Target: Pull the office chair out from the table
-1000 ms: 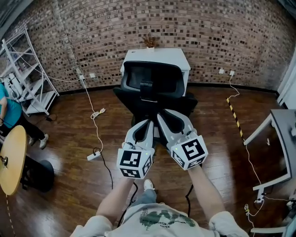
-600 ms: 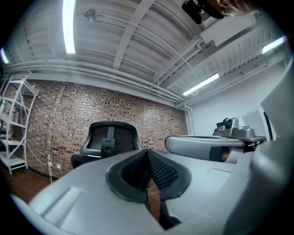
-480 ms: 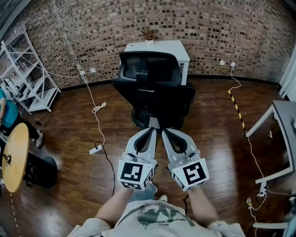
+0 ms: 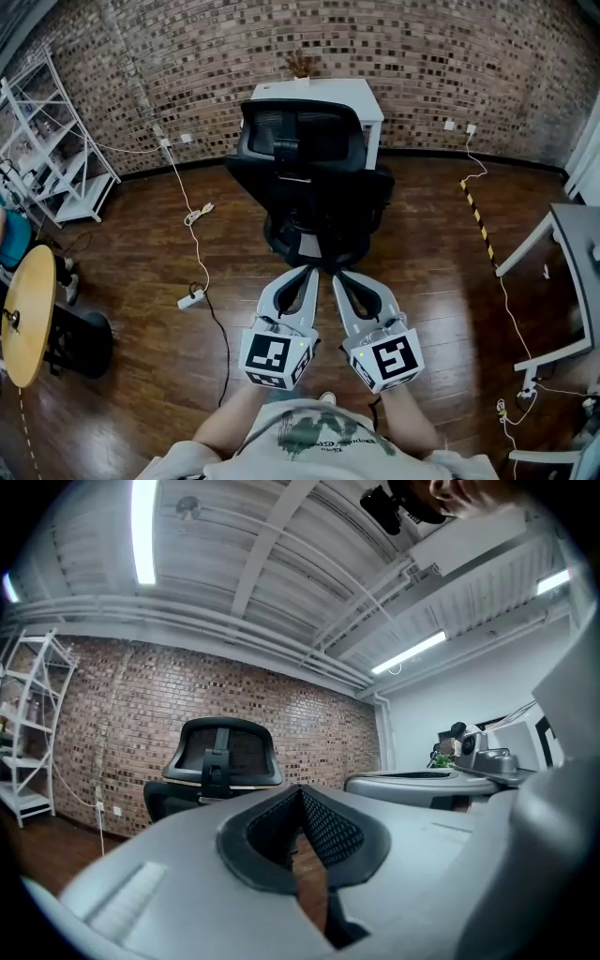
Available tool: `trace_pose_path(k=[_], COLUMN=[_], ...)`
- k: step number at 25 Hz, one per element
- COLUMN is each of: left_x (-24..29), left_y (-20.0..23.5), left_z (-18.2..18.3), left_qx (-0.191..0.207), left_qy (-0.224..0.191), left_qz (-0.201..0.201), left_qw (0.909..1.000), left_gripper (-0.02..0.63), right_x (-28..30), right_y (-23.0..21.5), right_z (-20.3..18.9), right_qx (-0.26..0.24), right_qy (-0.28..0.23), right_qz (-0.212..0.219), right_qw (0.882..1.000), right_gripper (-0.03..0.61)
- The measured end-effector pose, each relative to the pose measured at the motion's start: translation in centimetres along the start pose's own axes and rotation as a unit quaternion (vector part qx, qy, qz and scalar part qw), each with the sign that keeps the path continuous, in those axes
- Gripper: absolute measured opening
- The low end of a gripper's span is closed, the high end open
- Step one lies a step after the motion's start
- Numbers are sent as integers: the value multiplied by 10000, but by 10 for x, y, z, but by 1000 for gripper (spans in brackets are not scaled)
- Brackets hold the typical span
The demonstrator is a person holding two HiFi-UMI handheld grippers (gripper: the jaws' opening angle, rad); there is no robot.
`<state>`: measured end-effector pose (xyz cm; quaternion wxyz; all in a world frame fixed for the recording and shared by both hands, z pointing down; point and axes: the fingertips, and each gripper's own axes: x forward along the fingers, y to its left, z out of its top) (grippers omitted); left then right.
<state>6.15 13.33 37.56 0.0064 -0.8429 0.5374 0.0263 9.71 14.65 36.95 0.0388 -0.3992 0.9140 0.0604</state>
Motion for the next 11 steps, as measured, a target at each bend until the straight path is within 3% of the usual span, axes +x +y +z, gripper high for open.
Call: trace_pose_path(k=[11], left_x=[9], left_y=[6], left_z=[0], left_qx=[-50], left_qy=[16], left_qz=[-35], left_qw=[10000], left_gripper=[15], right_x=[9], right_y=[-7], right_z=[1], right_qx=[-48], right_qy=[5], right_qz=[-56], right_qw=[10000], right_gripper=[0])
